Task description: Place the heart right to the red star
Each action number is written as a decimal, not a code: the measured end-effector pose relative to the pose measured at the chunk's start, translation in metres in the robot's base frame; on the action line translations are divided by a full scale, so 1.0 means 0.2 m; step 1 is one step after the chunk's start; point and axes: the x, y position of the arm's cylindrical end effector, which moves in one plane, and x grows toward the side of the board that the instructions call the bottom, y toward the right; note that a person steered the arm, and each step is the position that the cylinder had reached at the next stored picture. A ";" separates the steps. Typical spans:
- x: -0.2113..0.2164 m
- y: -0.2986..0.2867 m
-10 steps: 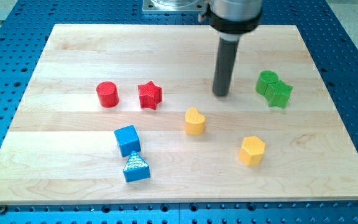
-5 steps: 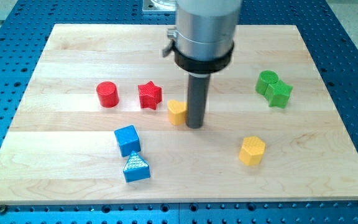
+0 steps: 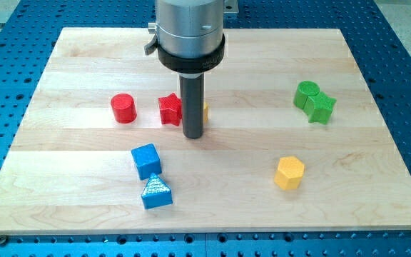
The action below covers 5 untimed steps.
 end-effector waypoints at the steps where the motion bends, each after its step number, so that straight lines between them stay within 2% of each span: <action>1: 0.08 0.21; 3: 0.12 1.18; 4: 0.43 1.21; 5: 0.56 0.94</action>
